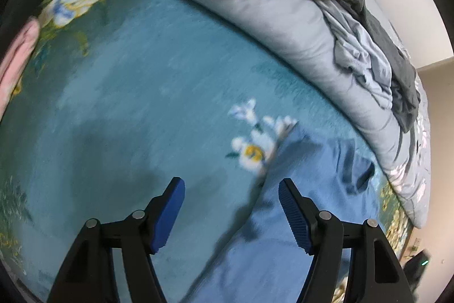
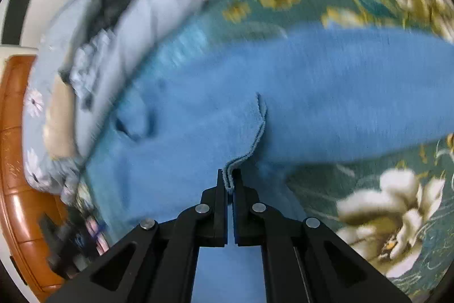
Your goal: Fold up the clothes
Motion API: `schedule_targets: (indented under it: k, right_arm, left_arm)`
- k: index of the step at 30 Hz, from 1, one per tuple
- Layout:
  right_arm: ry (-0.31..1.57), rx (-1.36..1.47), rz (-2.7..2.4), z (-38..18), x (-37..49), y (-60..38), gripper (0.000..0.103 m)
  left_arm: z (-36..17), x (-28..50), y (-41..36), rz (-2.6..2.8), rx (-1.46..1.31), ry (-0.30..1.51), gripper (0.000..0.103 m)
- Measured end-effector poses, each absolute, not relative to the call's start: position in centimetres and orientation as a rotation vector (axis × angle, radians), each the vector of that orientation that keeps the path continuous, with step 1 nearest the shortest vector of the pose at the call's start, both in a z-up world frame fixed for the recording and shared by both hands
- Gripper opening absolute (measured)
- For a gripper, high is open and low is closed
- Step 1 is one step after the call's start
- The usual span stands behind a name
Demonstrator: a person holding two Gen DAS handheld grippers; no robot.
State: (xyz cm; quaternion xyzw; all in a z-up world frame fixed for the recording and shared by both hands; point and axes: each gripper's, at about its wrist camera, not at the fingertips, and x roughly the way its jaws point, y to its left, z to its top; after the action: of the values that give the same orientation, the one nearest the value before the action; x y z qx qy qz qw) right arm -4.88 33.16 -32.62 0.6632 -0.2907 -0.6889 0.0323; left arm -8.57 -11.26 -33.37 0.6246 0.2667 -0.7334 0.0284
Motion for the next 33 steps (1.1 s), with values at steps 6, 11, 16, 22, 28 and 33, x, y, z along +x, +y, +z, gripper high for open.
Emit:
schedule_targets:
  k: [6,11,16,22,28,33]
  right_arm:
    - [-0.892,2.078,-2.109,-34.1,-4.9,33.9,0.002]
    - [-0.901,2.072,-2.079,-34.0,-4.6,33.9,0.003]
    - [-0.936,2.081,-2.06,-34.4,-4.9,34.3,0.003]
    - [-0.941,2.076,-2.045,-34.4,-5.1,34.6,0.003]
    - [-0.945,2.082,-2.032,-34.2,-4.0,36.1,0.003]
    - [-0.953,2.084,-2.016,-34.4,-4.2,36.3,0.003]
  left_arm:
    - [-33.2,-13.7,-8.2,-2.296,2.045,0.706,0.072]
    - [-34.0,-17.2,-4.5,-2.282,2.19,0.575,0.073]
    - [-36.3,-18.7,-0.9,-2.162,2.378,0.25,0.073]
    - [-37.1,-18.8,-1.6,-2.075,2.324,-0.053,0.073]
    - [-35.4,-20.0,-5.4,-2.141,2.082,-0.069,0.073]
    - [-34.7,-19.7,-8.3,-2.161,2.079,0.166,0.073]
